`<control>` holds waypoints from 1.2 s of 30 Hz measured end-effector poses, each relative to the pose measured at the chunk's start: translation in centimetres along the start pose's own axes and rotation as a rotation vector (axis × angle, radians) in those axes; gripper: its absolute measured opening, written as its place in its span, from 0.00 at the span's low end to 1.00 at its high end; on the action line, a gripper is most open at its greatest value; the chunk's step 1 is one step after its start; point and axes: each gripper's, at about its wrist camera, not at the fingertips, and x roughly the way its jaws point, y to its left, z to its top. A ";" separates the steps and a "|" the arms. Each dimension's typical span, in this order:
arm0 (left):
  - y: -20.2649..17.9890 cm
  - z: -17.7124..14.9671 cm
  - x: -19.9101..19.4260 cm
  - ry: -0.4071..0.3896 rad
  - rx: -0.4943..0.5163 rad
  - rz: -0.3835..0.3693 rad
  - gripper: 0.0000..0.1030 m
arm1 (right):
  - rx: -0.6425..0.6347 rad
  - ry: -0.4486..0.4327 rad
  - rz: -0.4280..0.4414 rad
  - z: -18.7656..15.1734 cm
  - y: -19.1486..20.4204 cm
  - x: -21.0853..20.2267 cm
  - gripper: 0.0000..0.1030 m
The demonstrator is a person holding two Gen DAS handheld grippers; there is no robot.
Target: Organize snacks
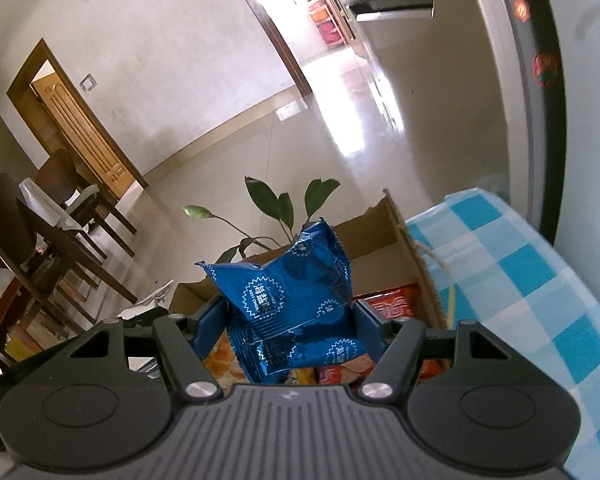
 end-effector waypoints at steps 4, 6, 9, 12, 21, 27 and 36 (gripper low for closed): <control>0.2 0.3 1.1 0.010 -0.007 0.005 0.60 | 0.010 0.007 -0.008 0.2 0.1 1.2 0.71; 0.2 0.3 1.4 0.013 -0.001 0.001 0.60 | 0.017 0.011 -0.009 0.3 0.1 1.7 0.72; -0.2 0.4 1.7 0.003 0.025 0.010 0.76 | 0.022 0.009 -0.017 0.1 0.2 2.3 0.76; -0.4 0.4 1.2 -0.024 0.013 0.021 0.84 | 0.031 0.001 -0.028 0.0 0.1 2.3 0.87; -1.2 0.3 -1.4 -0.042 0.059 -0.022 0.84 | 0.013 -0.008 -0.046 0.2 0.3 0.8 0.88; -1.6 -0.9 -2.8 -0.015 0.078 -0.018 0.84 | -0.014 0.005 -0.074 -0.5 0.4 -0.6 0.88; -1.9 -3.3 -4.6 0.020 0.129 -0.014 0.85 | -0.043 0.057 -0.127 -2.5 -0.4 -2.9 0.90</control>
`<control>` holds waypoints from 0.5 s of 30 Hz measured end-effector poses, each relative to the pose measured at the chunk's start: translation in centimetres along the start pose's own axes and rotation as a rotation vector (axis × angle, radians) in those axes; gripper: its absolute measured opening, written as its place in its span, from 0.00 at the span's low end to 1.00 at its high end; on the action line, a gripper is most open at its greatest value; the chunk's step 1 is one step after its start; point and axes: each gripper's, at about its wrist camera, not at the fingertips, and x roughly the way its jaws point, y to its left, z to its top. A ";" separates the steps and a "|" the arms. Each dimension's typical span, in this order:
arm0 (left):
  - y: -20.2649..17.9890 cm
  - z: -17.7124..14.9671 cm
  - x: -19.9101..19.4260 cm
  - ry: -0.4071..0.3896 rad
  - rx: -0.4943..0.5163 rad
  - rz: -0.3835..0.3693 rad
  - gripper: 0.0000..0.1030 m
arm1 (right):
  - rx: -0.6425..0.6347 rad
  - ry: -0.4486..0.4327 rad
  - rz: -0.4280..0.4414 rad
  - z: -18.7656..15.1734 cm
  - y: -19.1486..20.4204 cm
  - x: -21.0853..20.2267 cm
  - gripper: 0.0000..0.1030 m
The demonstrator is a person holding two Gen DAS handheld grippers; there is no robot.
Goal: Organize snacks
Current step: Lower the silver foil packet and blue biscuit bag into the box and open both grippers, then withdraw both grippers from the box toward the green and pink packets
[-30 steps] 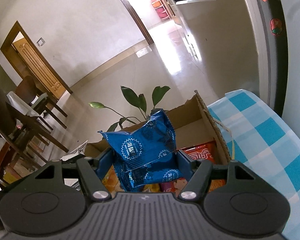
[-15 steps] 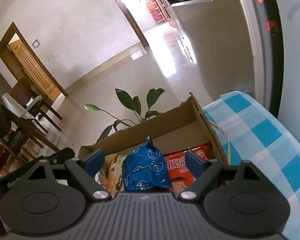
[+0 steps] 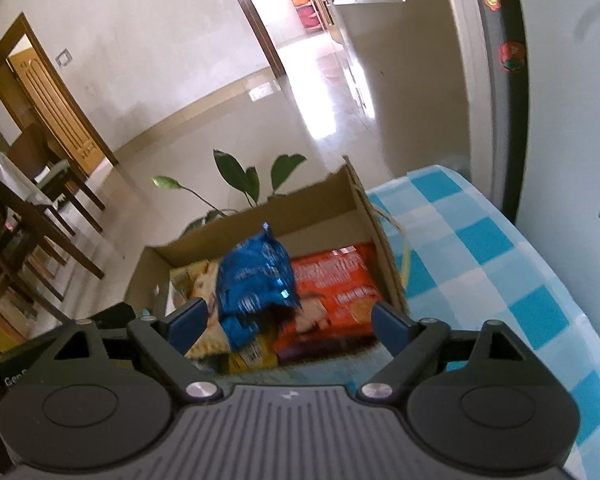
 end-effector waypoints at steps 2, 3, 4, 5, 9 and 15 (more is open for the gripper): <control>0.0 -0.5 -0.2 0.010 -0.009 -0.003 0.85 | 0.007 0.011 -0.006 -0.5 -0.4 -0.6 0.91; -0.1 -0.8 -0.3 0.015 -0.016 -0.006 0.85 | 0.012 0.015 -0.012 -0.7 -0.7 -0.9 0.92; -0.1 -1.2 -0.4 0.020 -0.019 -0.007 0.85 | 0.016 0.017 -0.016 -1.1 -0.9 -1.2 0.93; -0.2 -1.5 -0.5 0.023 -0.019 -0.006 0.85 | 0.019 0.020 -0.021 -1.4 -1.1 -1.6 0.93; -0.8 -3.1 -0.6 0.048 -0.017 -0.005 0.85 | 0.016 0.030 -0.031 -2.5 -1.7 -2.7 0.93; -1.2 -5.3 -0.8 0.082 -0.020 -0.005 0.85 | 0.049 0.058 -0.075 -4.3 -3.1 -4.1 0.94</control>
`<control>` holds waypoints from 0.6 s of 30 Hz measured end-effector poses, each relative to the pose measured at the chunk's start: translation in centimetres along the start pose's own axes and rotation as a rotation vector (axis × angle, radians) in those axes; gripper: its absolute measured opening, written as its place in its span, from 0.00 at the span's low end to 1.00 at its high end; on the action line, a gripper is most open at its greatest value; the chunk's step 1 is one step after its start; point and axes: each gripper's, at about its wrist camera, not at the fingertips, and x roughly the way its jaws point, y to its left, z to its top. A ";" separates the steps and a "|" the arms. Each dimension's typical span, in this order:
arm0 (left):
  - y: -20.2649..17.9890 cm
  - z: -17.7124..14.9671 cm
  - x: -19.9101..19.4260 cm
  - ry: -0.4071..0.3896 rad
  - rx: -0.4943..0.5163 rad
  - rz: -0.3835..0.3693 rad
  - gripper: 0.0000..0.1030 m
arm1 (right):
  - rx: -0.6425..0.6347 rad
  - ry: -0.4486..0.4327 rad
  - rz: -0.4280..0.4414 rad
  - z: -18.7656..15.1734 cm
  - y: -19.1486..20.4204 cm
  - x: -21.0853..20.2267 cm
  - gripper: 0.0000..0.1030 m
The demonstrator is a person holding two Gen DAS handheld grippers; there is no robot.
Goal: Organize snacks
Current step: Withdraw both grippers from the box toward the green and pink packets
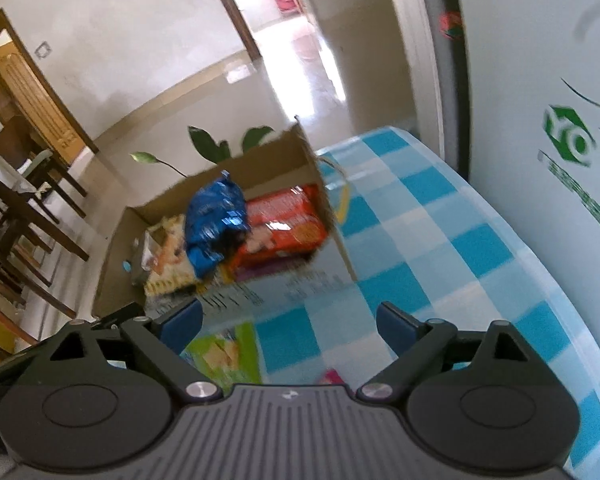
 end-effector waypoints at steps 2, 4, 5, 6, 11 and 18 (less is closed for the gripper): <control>0.0 -0.8 0.1 0.015 -0.011 0.000 0.85 | 0.024 0.013 -0.017 -0.6 -0.8 -0.2 0.94; 0.0 -1.3 0.4 0.030 -0.021 0.004 0.85 | 0.054 0.033 -0.030 -1.1 -1.5 -0.3 0.94; 0.0 -1.6 0.6 0.037 -0.026 0.006 0.85 | 0.071 0.045 -0.034 -1.3 -1.9 -0.3 0.94; 0.0 -1.8 0.9 0.046 -0.032 0.010 0.85 | 0.081 0.054 -0.037 -1.5 -2.2 -0.2 0.94; 0.2 -2.2 2.6 0.053 -0.058 0.056 0.85 | 0.083 0.065 -0.055 -1.7 -2.6 0.0 0.94; 0.8 -2.4 5.5 0.066 -0.123 0.127 0.85 | 0.071 0.089 -0.025 -1.7 -2.2 0.3 0.94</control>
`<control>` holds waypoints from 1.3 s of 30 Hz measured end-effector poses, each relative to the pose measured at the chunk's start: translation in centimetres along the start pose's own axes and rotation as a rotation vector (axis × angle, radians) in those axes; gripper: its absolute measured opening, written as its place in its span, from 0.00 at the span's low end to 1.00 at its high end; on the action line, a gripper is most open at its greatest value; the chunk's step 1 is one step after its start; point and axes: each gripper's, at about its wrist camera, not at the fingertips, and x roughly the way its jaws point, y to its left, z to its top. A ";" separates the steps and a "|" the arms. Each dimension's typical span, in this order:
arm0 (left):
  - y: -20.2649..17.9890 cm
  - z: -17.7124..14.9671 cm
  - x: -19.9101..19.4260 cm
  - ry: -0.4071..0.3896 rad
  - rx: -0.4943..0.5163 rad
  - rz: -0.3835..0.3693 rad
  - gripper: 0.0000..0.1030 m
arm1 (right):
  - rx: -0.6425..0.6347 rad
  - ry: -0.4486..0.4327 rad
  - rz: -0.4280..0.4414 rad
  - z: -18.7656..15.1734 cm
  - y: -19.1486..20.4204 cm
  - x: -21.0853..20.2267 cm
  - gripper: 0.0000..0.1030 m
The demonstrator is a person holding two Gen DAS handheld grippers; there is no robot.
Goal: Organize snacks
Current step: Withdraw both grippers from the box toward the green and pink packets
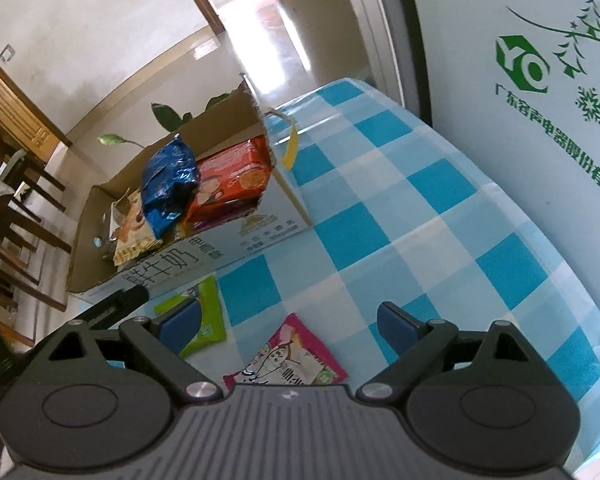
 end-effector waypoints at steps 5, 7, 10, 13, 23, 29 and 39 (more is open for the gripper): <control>-0.5 -0.5 1.7 0.005 -0.001 0.039 0.85 | 0.004 0.004 0.005 0.1 0.1 0.0 0.94; -0.7 -0.9 2.2 0.012 0.002 0.056 0.85 | 0.012 0.011 0.004 0.1 0.0 0.2 0.94; -0.7 -1.6 2.6 0.014 0.012 0.076 0.91 | 0.025 0.028 0.004 0.1 -0.3 0.5 0.94; -0.5 -2.4 2.5 0.036 0.038 0.114 0.92 | 0.032 0.035 -0.001 0.2 -0.6 0.8 0.94; 1.7 -5.9 -1.2 0.087 0.091 0.075 0.96 | -0.013 0.114 -0.019 -0.6 -1.1 2.5 0.94; 4.0 -8.5 -4.0 0.117 0.071 0.084 0.94 | -0.012 0.196 0.000 -1.6 -1.9 4.0 0.94; 2.5 -8.3 -7.2 0.006 0.172 -0.097 0.93 | 0.105 0.245 0.003 -2.3 -2.1 5.8 0.91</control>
